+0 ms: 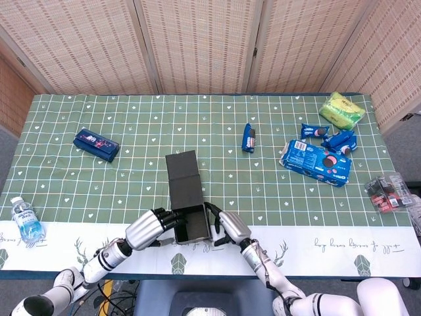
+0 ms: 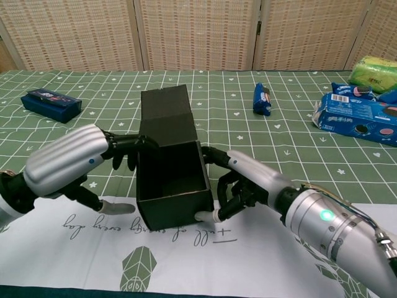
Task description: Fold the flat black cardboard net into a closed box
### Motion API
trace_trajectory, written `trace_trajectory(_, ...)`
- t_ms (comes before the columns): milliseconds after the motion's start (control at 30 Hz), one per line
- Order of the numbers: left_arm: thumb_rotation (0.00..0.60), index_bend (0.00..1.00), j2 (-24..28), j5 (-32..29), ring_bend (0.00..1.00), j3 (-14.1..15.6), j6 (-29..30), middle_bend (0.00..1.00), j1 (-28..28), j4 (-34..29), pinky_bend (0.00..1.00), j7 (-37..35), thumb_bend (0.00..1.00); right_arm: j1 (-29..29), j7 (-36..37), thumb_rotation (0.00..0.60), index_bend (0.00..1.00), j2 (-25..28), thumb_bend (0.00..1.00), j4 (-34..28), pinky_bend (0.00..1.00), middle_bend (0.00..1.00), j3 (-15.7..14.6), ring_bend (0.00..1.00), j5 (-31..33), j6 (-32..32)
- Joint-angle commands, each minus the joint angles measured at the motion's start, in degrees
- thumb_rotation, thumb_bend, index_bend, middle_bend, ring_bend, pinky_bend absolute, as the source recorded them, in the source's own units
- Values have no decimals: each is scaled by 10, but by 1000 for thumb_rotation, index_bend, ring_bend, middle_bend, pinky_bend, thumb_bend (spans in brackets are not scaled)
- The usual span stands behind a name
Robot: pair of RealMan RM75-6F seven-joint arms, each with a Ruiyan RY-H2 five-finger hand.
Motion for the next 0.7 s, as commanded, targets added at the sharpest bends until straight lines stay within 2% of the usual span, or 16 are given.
trace_trajectory(33, 600, 232, 18, -2, 468, -5, 4, 263, 2, -14, 574, 29, 109, -2, -1, 600, 145, -3, 484, 2, 882, 195, 0, 646, -1, 4)
trace_trajectory(167, 600, 179, 38, -6, 476, -9, 0, 206, 9, -36, 574, 69, 109, -5, -2, 600, 101, -4, 477, 1, 871, 164, -2, 631, -2, 6)
trace_trajectory(300, 600, 125, 76, -24, 479, -18, -18, 148, 18, -97, 576, 89, 108, -9, -6, 600, 27, 1, 436, -10, 867, 127, -6, 616, -3, 11)
trace_trajectory(500, 600, 63, 166, -80, 494, -40, -72, 86, 34, -279, 608, 85, 109, -21, -32, 600, 0, 37, 326, -63, 852, 17, -25, 572, 11, 1)
trace_trajectory(633, 600, 40, 226, -122, 499, -45, -119, 60, 45, -406, 631, 75, 109, -30, -52, 600, 0, 71, 267, -114, 849, 0, -31, 553, 30, -4)
trace_trajectory(700, 600, 25, 242, -136, 501, -45, -136, 51, 50, -445, 671, 69, 109, -34, -63, 600, 0, 91, 244, -137, 849, 0, -34, 543, 35, -2)
